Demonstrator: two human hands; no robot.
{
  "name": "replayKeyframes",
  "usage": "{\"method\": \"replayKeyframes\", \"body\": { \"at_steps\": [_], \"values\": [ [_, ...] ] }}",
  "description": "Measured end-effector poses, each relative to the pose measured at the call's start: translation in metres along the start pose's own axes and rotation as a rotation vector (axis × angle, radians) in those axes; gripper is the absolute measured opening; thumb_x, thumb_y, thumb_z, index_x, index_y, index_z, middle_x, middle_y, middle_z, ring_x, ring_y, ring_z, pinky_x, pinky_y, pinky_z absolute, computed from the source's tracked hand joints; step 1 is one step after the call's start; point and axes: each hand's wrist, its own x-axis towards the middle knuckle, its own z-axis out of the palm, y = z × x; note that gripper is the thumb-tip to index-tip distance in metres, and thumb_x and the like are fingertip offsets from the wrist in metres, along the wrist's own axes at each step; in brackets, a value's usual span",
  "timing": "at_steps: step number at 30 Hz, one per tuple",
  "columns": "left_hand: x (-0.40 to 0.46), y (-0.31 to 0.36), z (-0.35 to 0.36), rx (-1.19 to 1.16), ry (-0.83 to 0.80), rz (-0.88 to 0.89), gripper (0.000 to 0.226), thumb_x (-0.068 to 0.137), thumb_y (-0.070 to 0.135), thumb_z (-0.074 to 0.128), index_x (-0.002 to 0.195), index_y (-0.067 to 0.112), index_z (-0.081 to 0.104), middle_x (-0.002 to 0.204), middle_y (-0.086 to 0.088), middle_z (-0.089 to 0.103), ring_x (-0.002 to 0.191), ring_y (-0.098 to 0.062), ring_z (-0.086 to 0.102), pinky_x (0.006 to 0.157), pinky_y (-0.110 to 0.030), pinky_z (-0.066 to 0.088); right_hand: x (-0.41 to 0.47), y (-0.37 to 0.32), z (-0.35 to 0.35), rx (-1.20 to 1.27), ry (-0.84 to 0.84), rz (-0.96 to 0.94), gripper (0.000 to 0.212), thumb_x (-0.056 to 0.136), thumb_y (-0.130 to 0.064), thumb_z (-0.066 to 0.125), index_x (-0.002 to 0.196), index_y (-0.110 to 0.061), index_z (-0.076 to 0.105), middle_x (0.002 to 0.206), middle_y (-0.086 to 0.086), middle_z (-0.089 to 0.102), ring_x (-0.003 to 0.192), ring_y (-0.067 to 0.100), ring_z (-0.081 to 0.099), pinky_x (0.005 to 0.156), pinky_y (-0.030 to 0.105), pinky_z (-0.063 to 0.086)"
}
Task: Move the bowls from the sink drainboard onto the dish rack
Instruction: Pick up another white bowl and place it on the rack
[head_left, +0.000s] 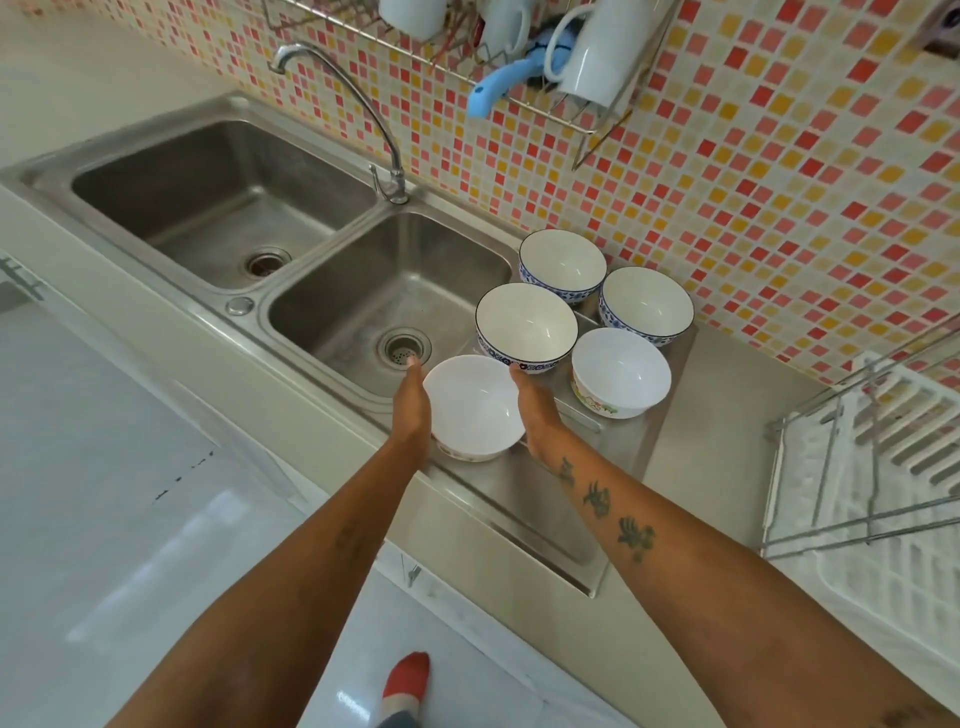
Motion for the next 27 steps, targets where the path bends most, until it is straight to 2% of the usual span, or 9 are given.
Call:
{"method": "replayKeyframes", "body": {
  "at_steps": [3,6,10,14,17,20,23,25,27],
  "values": [
    [-0.008,0.010,-0.001,-0.031,-0.035,-0.042,0.059,0.101,0.056,0.022,0.102,0.014,0.063,0.111,-0.015,0.068,0.091,-0.032,0.065,0.084,-0.039,0.053,-0.008,-0.006,-0.002,0.035,-0.006,-0.022,0.039,0.098,-0.034,0.045,0.129,-0.012,0.055,0.130,0.012,0.059,0.113,0.029,0.057,0.103,0.044,0.046],
    [-0.017,0.027,0.003,-0.087,-0.073,-0.099,0.064,0.099,0.060,0.019,0.115,0.015,0.061,0.113,-0.013,0.068,0.096,-0.032,0.063,0.087,-0.043,0.051,-0.023,-0.024,-0.005,0.053,0.011,-0.082,0.040,0.098,-0.035,0.045,0.129,-0.012,0.054,0.129,0.011,0.058,0.113,0.028,0.056,0.102,0.044,0.046],
    [-0.037,0.057,0.019,-0.112,-0.147,-0.120,0.053,0.101,0.055,0.023,0.121,0.016,0.052,0.118,-0.012,0.061,0.104,-0.032,0.058,0.089,-0.046,0.046,-0.050,-0.060,-0.019,0.046,0.043,-0.142,0.042,0.097,-0.042,0.044,0.129,-0.016,0.053,0.119,0.008,0.059,0.103,0.025,0.055,0.088,0.038,0.047],
    [-0.065,0.090,0.046,-0.134,-0.302,-0.128,0.051,0.101,0.055,0.027,0.131,0.020,0.048,0.124,-0.013,0.062,0.108,-0.034,0.061,0.091,-0.054,0.049,-0.083,-0.100,-0.049,0.096,0.055,-0.228,0.033,0.098,-0.045,0.040,0.116,-0.022,0.056,0.103,0.003,0.060,0.086,0.020,0.057,0.078,0.035,0.047],
    [-0.097,0.114,0.076,-0.113,-0.402,-0.126,0.040,0.101,0.052,0.030,0.115,0.023,0.053,0.108,-0.013,0.064,0.093,-0.035,0.061,0.074,-0.055,0.052,-0.110,-0.130,-0.079,0.077,0.145,-0.336,0.025,0.097,-0.043,0.042,0.101,-0.023,0.056,0.090,-0.001,0.057,0.086,0.020,0.054,0.081,0.039,0.045],
    [-0.133,0.130,0.110,-0.120,-0.537,-0.135,0.048,0.097,0.060,0.031,0.120,0.022,0.051,0.103,-0.014,0.063,0.089,-0.036,0.059,0.065,-0.053,0.048,-0.140,-0.156,-0.115,0.052,0.218,-0.478,0.022,0.096,-0.037,0.044,0.086,-0.023,0.059,0.087,0.001,0.058,0.088,0.024,0.055,0.079,0.040,0.048],
    [-0.166,0.140,0.141,-0.157,-0.682,-0.124,0.051,0.097,0.059,0.032,0.125,0.022,0.052,0.106,-0.016,0.063,0.095,-0.037,0.059,0.068,-0.053,0.049,-0.176,-0.179,-0.154,0.056,0.293,-0.609,0.027,0.096,-0.031,0.045,0.105,-0.013,0.063,0.089,0.000,0.058,0.090,0.023,0.055,0.079,0.037,0.045],
    [-0.188,0.146,0.164,-0.160,-0.803,-0.076,0.045,0.099,0.049,0.035,0.129,0.023,0.055,0.112,-0.014,0.065,0.099,-0.035,0.061,0.073,-0.050,0.055,-0.203,-0.191,-0.179,0.060,0.365,-0.689,0.030,0.097,-0.028,0.046,0.114,-0.010,0.063,0.095,-0.001,0.058,0.094,0.020,0.053,0.085,0.037,0.043],
    [-0.211,0.152,0.186,-0.132,-0.909,-0.004,0.034,0.099,0.034,0.038,0.120,0.023,0.063,0.111,-0.010,0.066,0.096,-0.032,0.063,0.074,-0.047,0.058,-0.230,-0.201,-0.202,0.071,0.425,-0.761,0.019,0.096,-0.027,0.048,0.102,-0.018,0.064,0.096,-0.001,0.058,0.092,0.018,0.054,0.086,0.036,0.042]
  ]
}}
